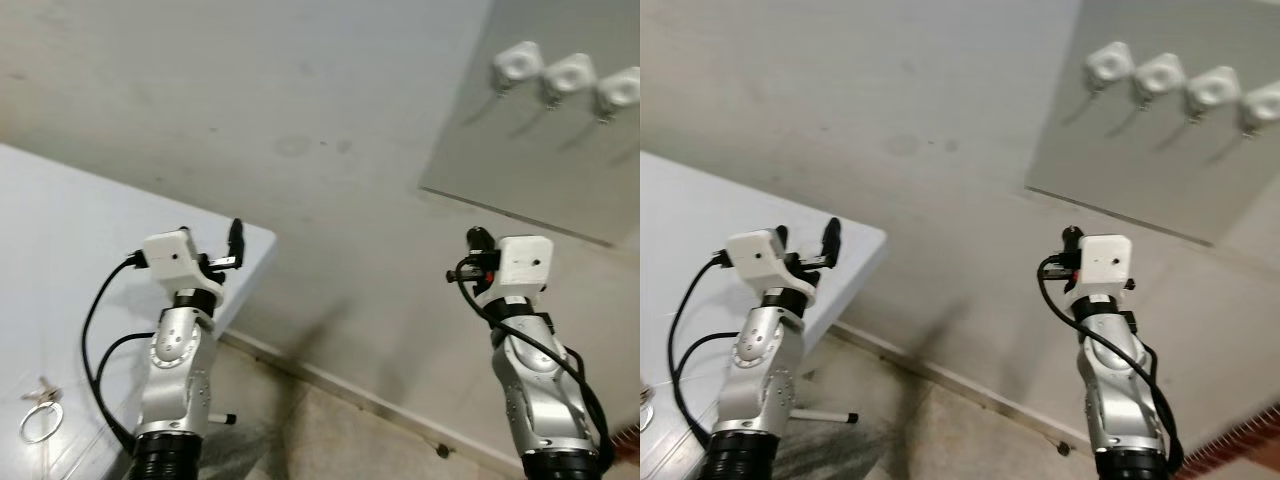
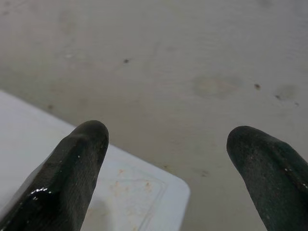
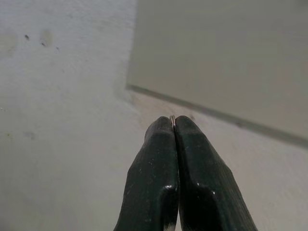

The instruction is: Hang keys on a hook

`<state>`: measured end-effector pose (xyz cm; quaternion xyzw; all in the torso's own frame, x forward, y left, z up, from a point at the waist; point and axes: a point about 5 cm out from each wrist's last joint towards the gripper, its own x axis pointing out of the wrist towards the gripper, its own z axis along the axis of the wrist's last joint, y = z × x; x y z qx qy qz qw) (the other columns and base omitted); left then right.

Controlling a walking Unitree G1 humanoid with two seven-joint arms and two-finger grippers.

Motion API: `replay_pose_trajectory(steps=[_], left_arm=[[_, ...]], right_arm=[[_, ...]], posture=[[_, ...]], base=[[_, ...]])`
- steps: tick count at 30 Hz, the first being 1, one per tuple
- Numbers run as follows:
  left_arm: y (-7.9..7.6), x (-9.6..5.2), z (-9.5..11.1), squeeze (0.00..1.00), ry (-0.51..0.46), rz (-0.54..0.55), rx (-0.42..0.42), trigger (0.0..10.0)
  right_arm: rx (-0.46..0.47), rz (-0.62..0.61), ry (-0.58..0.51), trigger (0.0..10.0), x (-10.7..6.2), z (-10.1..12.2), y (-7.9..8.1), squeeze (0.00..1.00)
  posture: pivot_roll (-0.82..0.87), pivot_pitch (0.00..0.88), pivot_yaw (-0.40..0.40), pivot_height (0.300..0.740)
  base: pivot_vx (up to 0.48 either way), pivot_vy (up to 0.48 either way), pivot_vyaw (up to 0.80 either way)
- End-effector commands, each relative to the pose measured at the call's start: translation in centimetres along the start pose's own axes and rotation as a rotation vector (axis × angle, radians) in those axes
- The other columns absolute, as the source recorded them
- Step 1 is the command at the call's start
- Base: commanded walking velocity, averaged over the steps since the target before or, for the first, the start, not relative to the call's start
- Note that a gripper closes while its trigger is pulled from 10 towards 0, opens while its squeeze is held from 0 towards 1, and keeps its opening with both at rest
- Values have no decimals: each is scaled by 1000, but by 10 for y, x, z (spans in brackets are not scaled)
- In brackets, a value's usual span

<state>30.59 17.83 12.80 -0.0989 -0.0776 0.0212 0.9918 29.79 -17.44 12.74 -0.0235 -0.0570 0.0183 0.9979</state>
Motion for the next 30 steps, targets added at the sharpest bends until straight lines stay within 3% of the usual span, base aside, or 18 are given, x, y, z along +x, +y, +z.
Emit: replay_pose_trajectory(steps=[1,30], left_arm=[[-7,1,0,0,8,-21,-3,10000],[-8,2,-1,0,11,-28,3,10000]], right_arm=[[-9,-15,-18,10000,1,6,-6,0],[-9,-12,-17,10000,1,5,-5,0]], posture=[[20,0,-49,740],[18,0,-46,740]], base=[[0,0,-769],[0,0,-769]])
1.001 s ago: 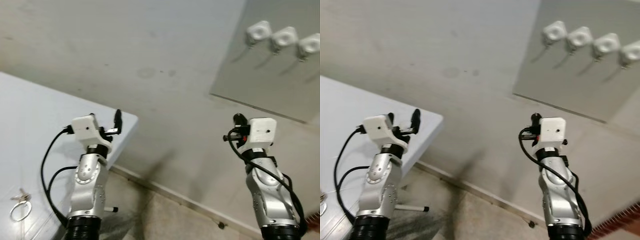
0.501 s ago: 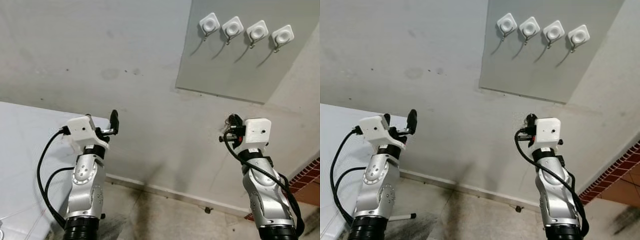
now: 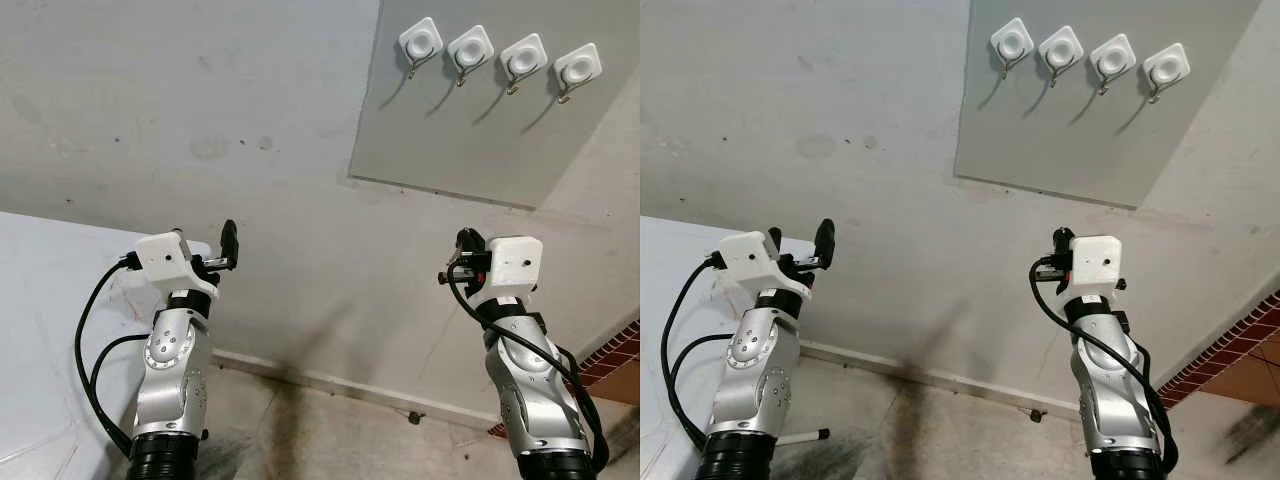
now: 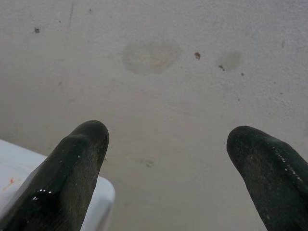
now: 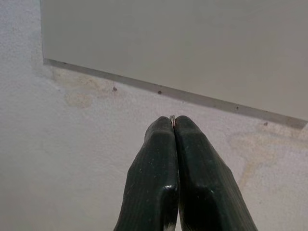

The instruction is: Hang keys on a hook

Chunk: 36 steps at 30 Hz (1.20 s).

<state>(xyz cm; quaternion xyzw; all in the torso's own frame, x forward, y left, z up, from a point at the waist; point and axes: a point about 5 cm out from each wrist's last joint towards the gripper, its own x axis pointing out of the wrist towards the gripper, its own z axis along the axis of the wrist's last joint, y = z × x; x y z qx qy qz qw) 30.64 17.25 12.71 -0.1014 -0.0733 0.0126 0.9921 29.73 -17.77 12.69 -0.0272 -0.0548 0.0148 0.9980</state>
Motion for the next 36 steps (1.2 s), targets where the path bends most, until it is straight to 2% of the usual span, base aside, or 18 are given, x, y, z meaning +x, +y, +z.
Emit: replay_pose_trajectory(steps=[1,8,9,12,20,29,36], left_arm=[[-2,2,2,0,0,-12,9,10000],[-3,2,1,0,2,-14,11,10000],[-3,4,3,0,10,-36,26,10000],[-4,9,7,0,24,-74,55,10000],[-3,11,10,0,27,-93,75,10000],[-6,14,12,0,30,-113,82,10000],[-10,14,12,0,30,-120,79,10000]], right_arm=[[-1,-5,-21,10000,2,6,-2,0],[-1,-5,-21,10000,2,6,-1,0],[14,-3,-41,10000,1,6,3,0],[43,-2,-75,10000,0,7,10,0],[53,-16,-79,10000,-2,5,14,0],[64,-38,-61,10000,-3,0,15,0],[65,-46,-50,10000,0,0,13,0]], posture=[[18,0,-46,740],[18,0,-46,740],[27,0,12,740],[28,0,26,740],[30,0,64,740],[36,0,76,740],[35,0,68,740]], base=[[0,0,-769],[0,0,-769],[0,0,0],[0,0,0],[0,0,0],[0,0,0],[0,0,-599]])
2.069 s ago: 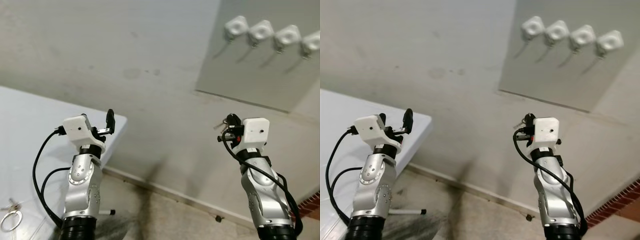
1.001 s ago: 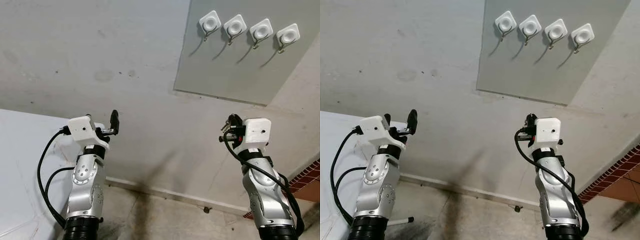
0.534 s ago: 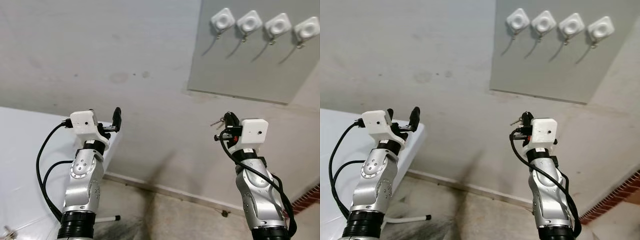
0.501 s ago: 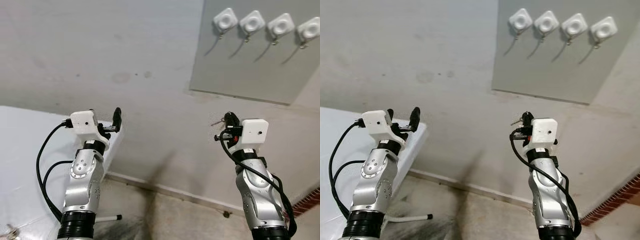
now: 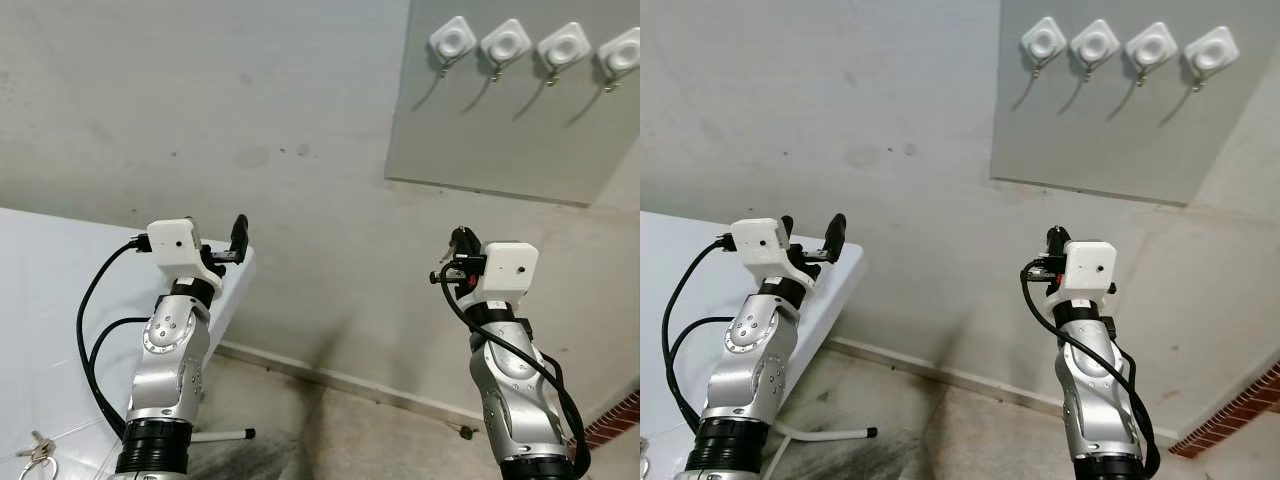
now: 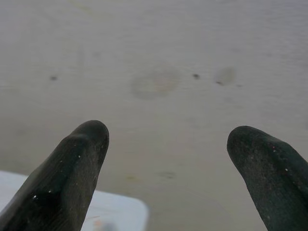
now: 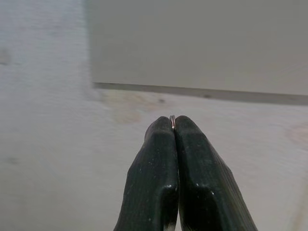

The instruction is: Hang keys on a hook

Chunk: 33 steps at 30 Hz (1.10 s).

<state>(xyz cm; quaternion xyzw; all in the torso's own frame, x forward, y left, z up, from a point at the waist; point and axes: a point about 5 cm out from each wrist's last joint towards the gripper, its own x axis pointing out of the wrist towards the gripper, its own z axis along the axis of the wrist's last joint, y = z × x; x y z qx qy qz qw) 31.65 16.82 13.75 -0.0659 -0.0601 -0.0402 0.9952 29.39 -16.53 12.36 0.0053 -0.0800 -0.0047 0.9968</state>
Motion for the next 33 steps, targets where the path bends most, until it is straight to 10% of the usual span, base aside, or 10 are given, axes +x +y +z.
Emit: replay_pose_trajectory(steps=[1,33], left_arm=[[-3,3,4,0,-7,-14,15,10000],[-13,5,-5,0,2,18,-41,10000]], right_arm=[[-1,0,1,10000,3,2,1,0],[-46,33,-7,10000,12,9,-7,0]], posture=[[34,0,64,740],[4,0,17,740]], base=[[0,0,-719],[0,-55,-713]])
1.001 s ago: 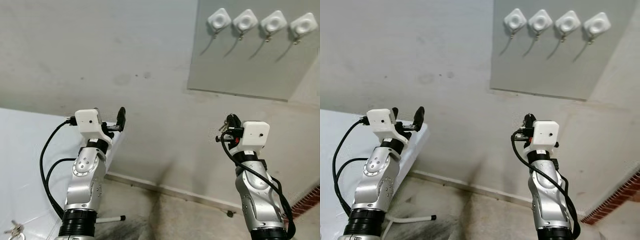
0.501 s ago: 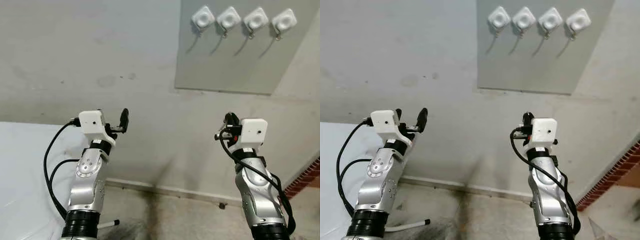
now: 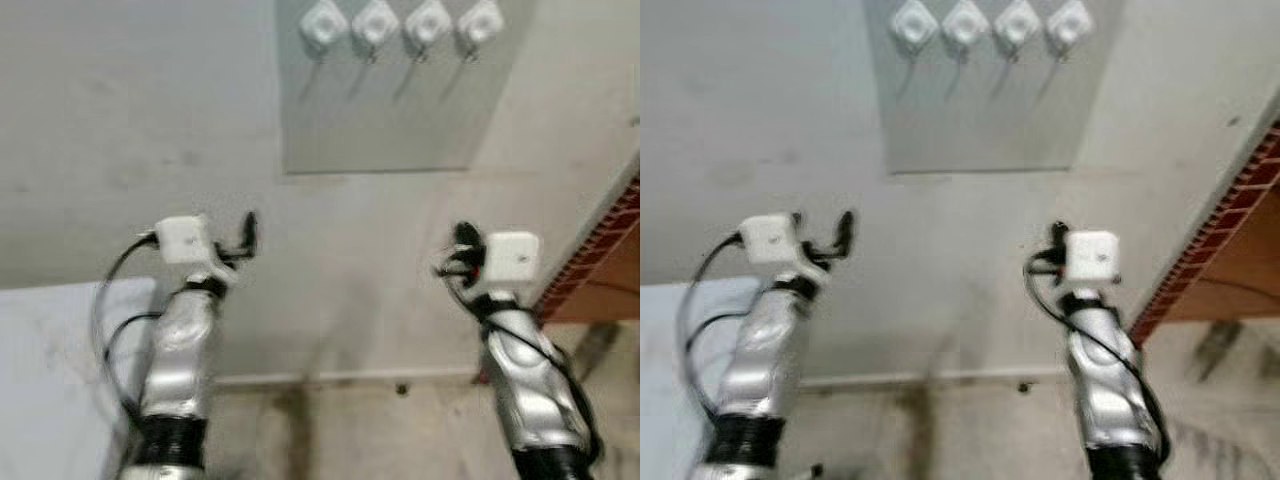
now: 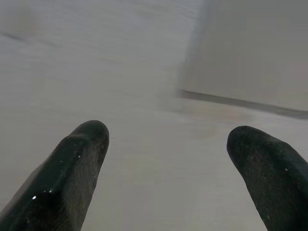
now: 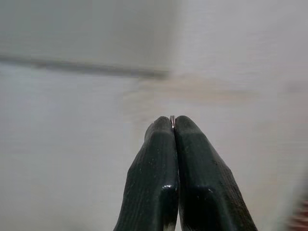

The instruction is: Hang keys on a hook

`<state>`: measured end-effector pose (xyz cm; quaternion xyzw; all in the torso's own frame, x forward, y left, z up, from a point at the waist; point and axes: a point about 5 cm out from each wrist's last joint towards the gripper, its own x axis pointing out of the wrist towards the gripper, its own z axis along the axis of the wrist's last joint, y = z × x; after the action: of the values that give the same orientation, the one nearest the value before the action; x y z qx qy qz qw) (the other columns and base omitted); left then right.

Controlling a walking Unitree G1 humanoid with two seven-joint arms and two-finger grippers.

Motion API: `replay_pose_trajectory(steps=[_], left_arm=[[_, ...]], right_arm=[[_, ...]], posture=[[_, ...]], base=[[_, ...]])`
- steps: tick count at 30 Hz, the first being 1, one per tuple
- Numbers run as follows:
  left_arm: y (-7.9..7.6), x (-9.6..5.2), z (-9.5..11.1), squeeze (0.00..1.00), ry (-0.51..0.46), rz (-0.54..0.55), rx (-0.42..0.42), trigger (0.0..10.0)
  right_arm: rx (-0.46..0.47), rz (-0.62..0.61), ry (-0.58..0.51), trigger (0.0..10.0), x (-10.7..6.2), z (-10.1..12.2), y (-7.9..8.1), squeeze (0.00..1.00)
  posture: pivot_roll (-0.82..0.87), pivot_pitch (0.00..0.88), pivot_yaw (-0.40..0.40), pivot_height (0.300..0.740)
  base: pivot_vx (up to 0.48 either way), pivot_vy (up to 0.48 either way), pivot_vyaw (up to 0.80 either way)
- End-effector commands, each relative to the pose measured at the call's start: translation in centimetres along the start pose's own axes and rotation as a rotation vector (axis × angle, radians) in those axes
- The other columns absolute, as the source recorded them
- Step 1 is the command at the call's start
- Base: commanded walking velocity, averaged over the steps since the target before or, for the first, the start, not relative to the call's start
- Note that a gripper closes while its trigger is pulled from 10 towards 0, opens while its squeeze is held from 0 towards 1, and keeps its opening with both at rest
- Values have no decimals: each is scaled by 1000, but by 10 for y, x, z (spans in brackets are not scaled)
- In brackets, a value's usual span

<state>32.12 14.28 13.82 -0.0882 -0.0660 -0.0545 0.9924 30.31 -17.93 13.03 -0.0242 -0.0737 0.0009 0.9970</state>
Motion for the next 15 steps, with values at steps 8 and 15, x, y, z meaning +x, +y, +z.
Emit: replay_pose_trajectory(steps=[8,15], left_arm=[[14,-1,-3,0,33,74,34,10000],[16,0,-4,0,59,91,29,10000]], right_arm=[[13,37,-42,10000,0,7,8,0],[7,38,-43,10000,2,8,7,0]], posture=[[3,0,11,740],[5,0,7,740]], base=[[0,0,0],[0,0,0]])
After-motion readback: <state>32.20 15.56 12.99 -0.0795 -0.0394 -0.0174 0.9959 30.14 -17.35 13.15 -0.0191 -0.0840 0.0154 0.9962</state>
